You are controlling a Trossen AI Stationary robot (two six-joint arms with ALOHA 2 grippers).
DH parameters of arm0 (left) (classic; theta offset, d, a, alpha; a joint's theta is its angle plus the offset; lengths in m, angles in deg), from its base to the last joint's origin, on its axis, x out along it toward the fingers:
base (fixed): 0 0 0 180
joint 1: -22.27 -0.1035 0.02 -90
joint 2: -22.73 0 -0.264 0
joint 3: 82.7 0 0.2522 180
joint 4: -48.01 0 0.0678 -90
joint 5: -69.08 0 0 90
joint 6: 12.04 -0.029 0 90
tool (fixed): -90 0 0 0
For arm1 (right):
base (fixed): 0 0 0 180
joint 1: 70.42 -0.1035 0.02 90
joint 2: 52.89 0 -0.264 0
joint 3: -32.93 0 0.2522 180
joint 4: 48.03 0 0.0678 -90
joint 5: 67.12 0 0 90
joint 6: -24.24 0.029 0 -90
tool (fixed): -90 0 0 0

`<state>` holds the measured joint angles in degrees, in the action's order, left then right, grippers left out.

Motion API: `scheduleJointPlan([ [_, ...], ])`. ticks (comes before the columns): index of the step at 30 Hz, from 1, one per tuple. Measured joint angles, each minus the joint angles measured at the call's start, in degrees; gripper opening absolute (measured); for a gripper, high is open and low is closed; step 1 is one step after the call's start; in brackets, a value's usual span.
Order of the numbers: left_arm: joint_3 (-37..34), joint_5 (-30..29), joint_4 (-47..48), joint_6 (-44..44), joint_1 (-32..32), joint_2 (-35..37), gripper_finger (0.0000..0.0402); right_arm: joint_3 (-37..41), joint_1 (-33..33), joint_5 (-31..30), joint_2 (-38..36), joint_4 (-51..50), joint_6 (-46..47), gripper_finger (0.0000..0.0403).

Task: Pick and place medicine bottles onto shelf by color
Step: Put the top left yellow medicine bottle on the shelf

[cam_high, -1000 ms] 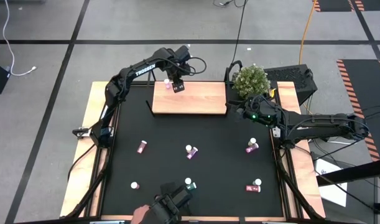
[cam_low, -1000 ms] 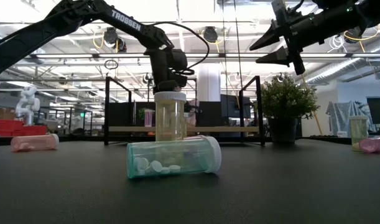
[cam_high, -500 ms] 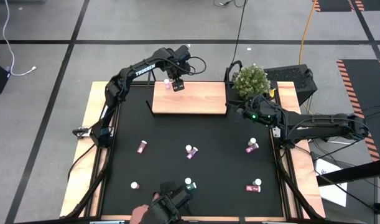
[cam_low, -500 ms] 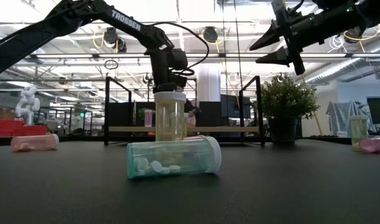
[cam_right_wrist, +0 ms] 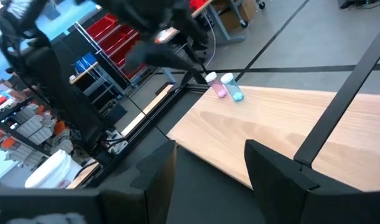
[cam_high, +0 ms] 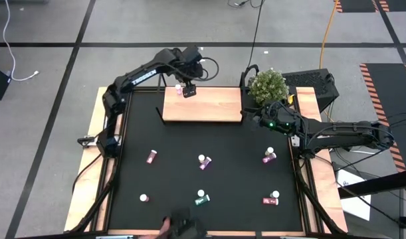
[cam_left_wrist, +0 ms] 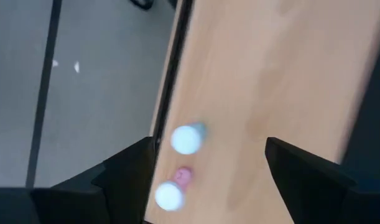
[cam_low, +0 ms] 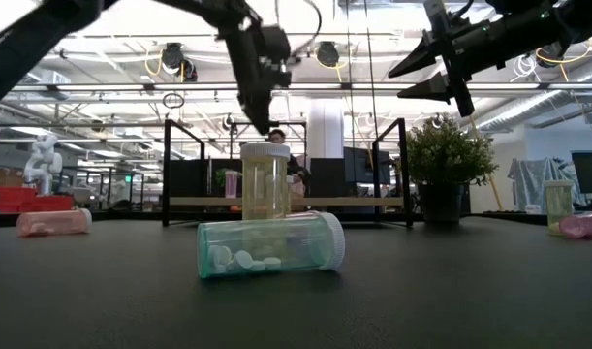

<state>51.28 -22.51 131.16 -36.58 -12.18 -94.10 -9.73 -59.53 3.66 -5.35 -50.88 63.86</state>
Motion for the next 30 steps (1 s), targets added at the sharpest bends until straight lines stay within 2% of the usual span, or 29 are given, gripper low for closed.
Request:
scheduleJointPlan([
  [3,0.00,0.26,1.85,0.61,3.24,2.47,0.0302,0.00,0.02,1.29,-0.01,0.03,-1.01,0.0185],
  [10,0.00,10.50,6.39,3.66,12.33,5.04,0.0271,0.00,-0.13,4.68,-0.03,0.12,-3.60,0.0185],
  [14,-0.53,12.73,7.21,2.67,19.71,4.58,0.0252,0.00,-0.15,8.87,-0.03,-0.02,-5.53,0.0185],
  [19,-6.95,12.49,2.98,-2.66,28.17,4.19,0.0234,0.00,-0.13,12.07,-0.03,-0.07,-8.53,0.0185],
  [25,-14.75,12.43,-1.28,-6.71,34.84,4.30,0.0213,0.00,-0.76,13.54,-0.03,-0.66,-8.99,0.0185],
  [30,-21.02,11.88,-9.25,-4.16,37.74,4.10,0.0203,0.00,-2.40,13.57,-0.03,-2.63,-9.30,0.0185],
])
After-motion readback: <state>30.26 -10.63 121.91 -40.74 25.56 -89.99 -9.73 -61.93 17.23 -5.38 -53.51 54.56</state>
